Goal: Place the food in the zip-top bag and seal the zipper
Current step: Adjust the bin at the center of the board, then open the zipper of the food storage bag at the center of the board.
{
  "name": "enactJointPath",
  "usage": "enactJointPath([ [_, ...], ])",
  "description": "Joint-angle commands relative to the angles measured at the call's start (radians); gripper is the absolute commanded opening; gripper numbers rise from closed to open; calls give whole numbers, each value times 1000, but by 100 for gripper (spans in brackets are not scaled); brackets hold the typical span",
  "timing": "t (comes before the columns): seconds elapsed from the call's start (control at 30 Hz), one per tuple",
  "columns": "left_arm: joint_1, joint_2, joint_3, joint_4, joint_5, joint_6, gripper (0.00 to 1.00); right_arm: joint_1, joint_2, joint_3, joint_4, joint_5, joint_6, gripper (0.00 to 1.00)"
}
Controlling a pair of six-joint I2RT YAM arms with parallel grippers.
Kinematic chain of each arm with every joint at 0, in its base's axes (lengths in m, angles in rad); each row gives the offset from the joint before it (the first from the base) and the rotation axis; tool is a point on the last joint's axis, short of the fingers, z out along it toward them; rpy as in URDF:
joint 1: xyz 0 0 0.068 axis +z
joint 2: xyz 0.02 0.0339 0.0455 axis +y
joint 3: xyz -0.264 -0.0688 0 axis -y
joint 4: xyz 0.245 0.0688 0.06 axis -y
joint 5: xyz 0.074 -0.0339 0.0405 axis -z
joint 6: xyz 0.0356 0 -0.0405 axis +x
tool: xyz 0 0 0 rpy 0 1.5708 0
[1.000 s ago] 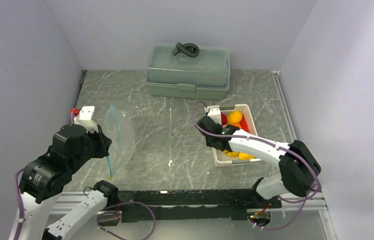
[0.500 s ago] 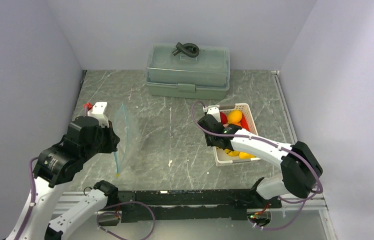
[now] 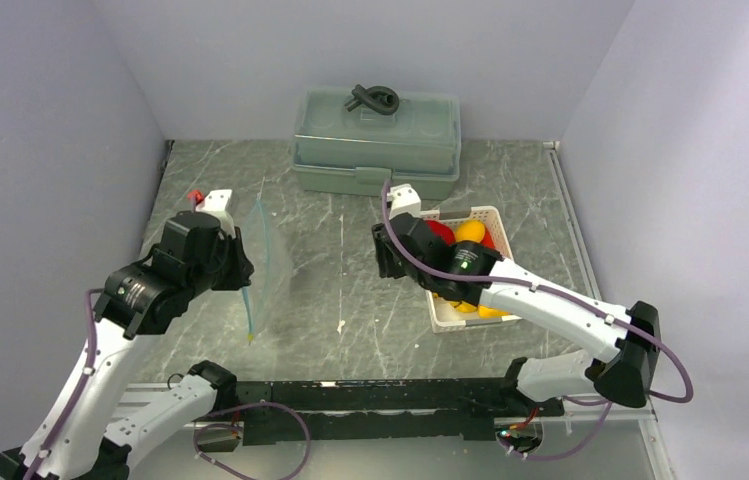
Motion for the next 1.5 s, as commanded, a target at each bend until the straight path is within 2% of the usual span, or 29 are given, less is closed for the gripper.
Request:
enactJointPath([
  [0.0,5,25,18,74,19,-57,0,81,-13,103,23,7,31,44],
  [0.4,4,25,28,91,10,-133,0,205,67,245,202,-45,64,52],
  [0.7,3,19,37,88,0,-147,0,270,210,430,206,-15,40,62],
  [1.23,3,-1,39,86,-9,-151,0,300,429,639,122,74,27,61],
  [1.47,3,-3,37,82,-11,-150,0,301,529,729,53,133,14,54],
])
